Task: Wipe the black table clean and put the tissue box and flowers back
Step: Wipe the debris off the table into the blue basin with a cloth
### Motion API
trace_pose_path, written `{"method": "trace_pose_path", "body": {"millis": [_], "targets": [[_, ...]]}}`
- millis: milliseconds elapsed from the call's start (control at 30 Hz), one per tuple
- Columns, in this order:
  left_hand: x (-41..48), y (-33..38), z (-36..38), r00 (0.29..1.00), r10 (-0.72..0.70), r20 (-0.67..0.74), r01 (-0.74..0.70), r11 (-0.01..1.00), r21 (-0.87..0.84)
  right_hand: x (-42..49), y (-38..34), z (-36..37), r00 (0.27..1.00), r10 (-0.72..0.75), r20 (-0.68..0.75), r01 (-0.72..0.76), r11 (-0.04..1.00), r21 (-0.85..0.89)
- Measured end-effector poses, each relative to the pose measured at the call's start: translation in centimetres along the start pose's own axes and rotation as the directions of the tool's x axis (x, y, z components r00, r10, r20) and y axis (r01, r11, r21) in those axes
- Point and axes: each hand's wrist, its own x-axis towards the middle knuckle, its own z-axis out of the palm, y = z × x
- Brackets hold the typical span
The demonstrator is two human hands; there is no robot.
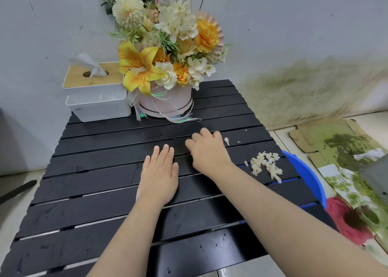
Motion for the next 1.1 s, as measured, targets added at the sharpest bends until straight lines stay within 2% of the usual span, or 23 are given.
{"method": "trace_pose_path", "body": {"millis": [67, 133, 233, 267, 300, 367, 433, 500, 600, 700, 767, 833, 900, 1000, 1100], "targets": [[0.1, -0.1, -0.1, 1.0, 0.007, 0.0, -0.007, 1.0, 0.002, 0.1, -0.1, 0.5, 1.0, 0.003, -0.021, -0.002, 0.997, 0.071], [0.2, -0.1, -0.3, 1.0, 0.02, -0.013, -0.02, 0.999, -0.033, -0.6, 1.6, 0.6, 0.996, 0.085, -0.02, -0.082, 0.989, 0.119], [0.1, 0.0, -1.0, 0.998, -0.06, -0.037, 0.047, 0.961, -0.274, -3.9, 5.1, 0.7, 0.926, 0.363, -0.103, -0.322, 0.903, 0.286], [-0.2, 0.0, -1.1, 0.994, -0.091, -0.055, 0.07, 0.946, -0.315, -5.5, 5.9, 0.8, 0.896, 0.422, -0.136, -0.349, 0.861, 0.371], [-0.6, 0.3, -1.1, 0.991, -0.107, -0.076, 0.08, 0.951, -0.298, -7.3, 6.4, 1.0, 0.888, 0.425, -0.177, -0.313, 0.839, 0.445], [-1.8, 1.5, -0.7, 0.992, -0.079, -0.101, 0.06, 0.982, -0.178, -11.1, 5.9, 1.1, 0.917, 0.323, -0.232, -0.171, 0.847, 0.503], [-3.2, 3.6, 0.2, 0.995, -0.019, -0.094, 0.008, 0.993, -0.117, -14.1, 4.3, 1.5, 0.949, 0.174, -0.263, -0.054, 0.912, 0.406], [-3.9, 5.3, 1.1, 0.998, 0.013, -0.058, -0.018, 0.996, -0.089, -15.4, 3.7, 2.2, 0.951, 0.077, -0.299, 0.011, 0.96, 0.28], [-3.5, 6.4, 2.0, 0.998, 0.064, -0.019, -0.065, 0.997, -0.029, -14.8, 6.2, 3.3, 0.942, 0.1, -0.321, -0.005, 0.959, 0.284], [-3.2, 6.4, 2.4, 0.995, 0.097, -0.002, -0.097, 0.995, 0.035, -14.0, 10.3, 4.3, 0.925, 0.256, -0.282, -0.158, 0.932, 0.327], [-3.2, 6.4, 2.5, 0.995, 0.096, 0.005, -0.096, 0.995, 0.037, -13.7, 12.1, 4.2, 0.888, 0.371, -0.272, -0.254, 0.888, 0.383], [-3.3, 6.5, 2.5, 0.996, 0.094, 0.009, -0.094, 0.995, 0.034, -13.1, 11.9, 3.6, 0.863, 0.409, -0.297, -0.268, 0.868, 0.417], [-3.3, 6.4, 2.5, 0.995, 0.097, 0.008, -0.097, 0.995, 0.037, -12.5, 9.7, 2.6, 0.869, 0.352, -0.348, -0.196, 0.89, 0.411], [-3.2, 6.4, 2.5, 0.995, 0.099, 0.008, -0.1, 0.994, 0.034, -12.4, 5.0, 2.7, 0.917, 0.173, -0.358, -0.04, 0.936, 0.349], [-3.2, 6.4, 1.8, 0.995, 0.097, 0.022, -0.095, 0.994, -0.059, -12.8, 4.4, 3.9, 0.937, 0.139, -0.321, -0.03, 0.947, 0.32]]}}
